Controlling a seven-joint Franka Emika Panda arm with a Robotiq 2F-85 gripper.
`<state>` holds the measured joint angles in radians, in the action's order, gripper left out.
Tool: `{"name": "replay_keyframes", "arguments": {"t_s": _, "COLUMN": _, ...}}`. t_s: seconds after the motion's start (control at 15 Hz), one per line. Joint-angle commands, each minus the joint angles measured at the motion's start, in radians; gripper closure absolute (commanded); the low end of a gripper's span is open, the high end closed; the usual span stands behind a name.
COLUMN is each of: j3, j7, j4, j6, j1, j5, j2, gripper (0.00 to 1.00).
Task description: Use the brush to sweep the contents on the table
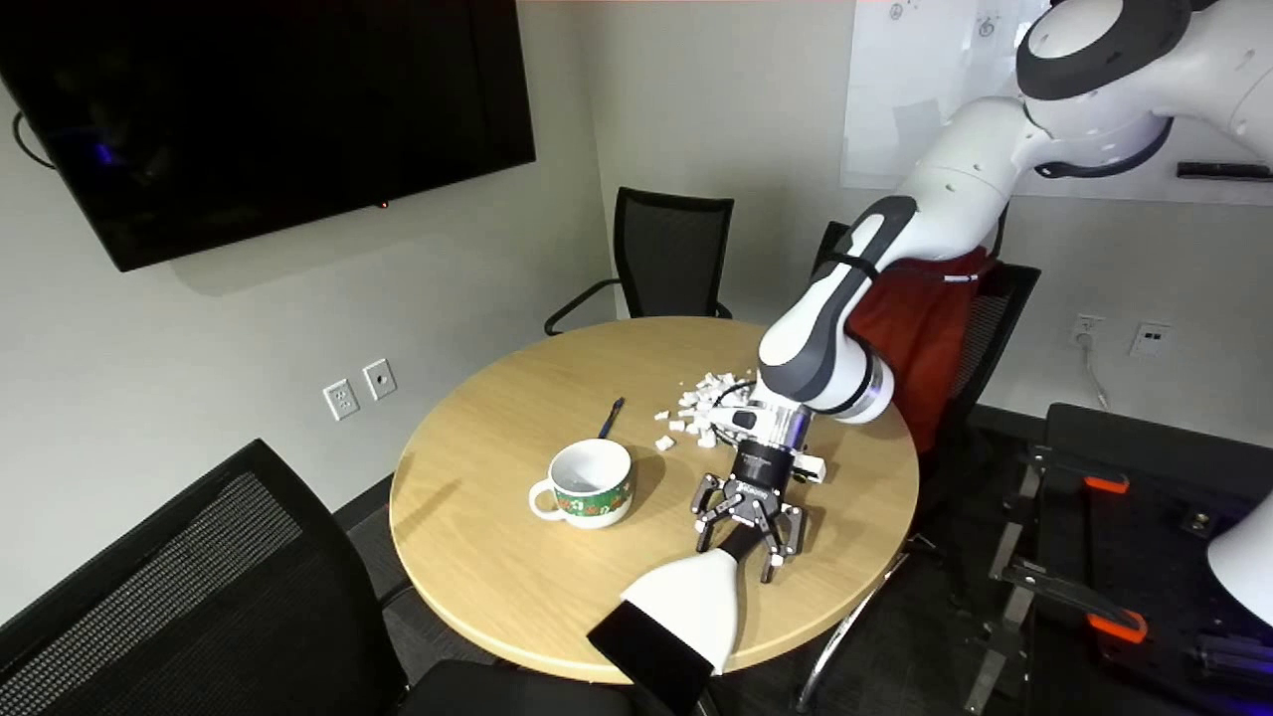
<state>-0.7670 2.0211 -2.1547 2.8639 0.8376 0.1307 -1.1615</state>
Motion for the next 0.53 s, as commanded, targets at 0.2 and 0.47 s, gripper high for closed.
{"name": "replay_keyframes", "arguments": {"t_s": 0.2, "j3": -0.022, "j7": 0.058, "j4": -0.076, "j6": 0.057, "j1": 0.108, "j5": -0.119, "j2": -0.011, "gripper": 0.00}}
{"name": "replay_keyframes", "arguments": {"t_s": 0.47, "j3": -0.035, "j7": 0.088, "j4": -0.082, "j6": 0.053, "j1": 0.155, "j5": -0.154, "j2": -0.035, "gripper": 0.00}}
